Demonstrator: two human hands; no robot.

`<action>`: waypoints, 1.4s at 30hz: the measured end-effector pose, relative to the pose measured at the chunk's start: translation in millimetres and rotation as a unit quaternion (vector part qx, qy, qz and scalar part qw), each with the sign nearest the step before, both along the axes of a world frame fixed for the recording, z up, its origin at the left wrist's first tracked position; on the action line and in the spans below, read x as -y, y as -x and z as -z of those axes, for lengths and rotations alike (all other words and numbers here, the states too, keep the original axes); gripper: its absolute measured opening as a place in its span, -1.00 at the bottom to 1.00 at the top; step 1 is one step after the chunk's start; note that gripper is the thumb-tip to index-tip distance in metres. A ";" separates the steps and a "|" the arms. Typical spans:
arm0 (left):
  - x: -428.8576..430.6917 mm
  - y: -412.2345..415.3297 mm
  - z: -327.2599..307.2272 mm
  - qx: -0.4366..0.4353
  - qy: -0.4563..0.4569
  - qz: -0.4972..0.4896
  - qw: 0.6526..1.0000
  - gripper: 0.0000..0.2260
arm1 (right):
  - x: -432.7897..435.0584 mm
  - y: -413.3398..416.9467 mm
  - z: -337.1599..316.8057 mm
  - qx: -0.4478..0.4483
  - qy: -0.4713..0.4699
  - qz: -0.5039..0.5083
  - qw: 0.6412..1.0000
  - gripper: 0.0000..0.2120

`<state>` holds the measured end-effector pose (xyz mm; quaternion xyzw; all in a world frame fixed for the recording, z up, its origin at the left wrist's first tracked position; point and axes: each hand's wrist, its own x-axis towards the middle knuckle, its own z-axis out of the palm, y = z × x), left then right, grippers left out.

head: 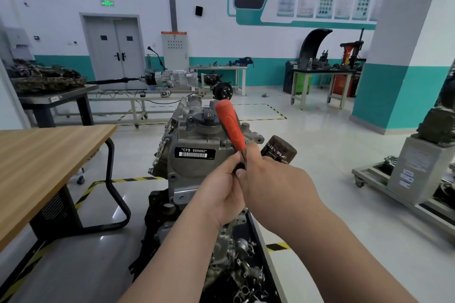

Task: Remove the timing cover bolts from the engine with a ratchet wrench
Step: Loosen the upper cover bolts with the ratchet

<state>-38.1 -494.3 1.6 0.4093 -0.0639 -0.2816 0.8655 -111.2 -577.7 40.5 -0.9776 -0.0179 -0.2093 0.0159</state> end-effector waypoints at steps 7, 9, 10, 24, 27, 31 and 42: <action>-0.9 -0.9 2.9 0.004 -0.001 -0.019 1.000 -0.62 | 3.5 -2.5 6.0 0.014 -0.154 -0.004 0.988 -0.75; -1.8 0.5 2.6 0.014 -0.001 -0.019 1.000 -0.66 | 4.6 -2.9 8.7 0.019 -0.275 -0.028 0.961 -0.76; -2.4 1.7 1.8 0.018 -0.005 -0.019 1.000 -0.66 | 5.4 -3.6 10.2 0.022 -0.346 -0.040 0.937 -0.79; 0.6 0.4 7.1 0.026 -0.064 0.025 0.997 -0.61 | -4.5 -4.9 34.6 -0.063 -0.931 -0.121 0.337 -0.65; -0.7 0.4 9.9 0.010 -0.066 0.038 0.997 -0.62 | -7.8 -4.0 37.7 -0.104 -0.956 -0.126 0.243 -0.70; -0.2 -1.9 8.1 -0.008 -0.005 0.015 1.000 -0.72 | -11.4 -2.7 39.1 -0.126 -0.977 -0.162 0.052 -0.64; -4.4 -2.1 5.1 -0.021 0.002 0.028 0.999 -0.73 | -22.9 -5.1 29.7 -0.050 -0.972 -0.100 0.208 -0.70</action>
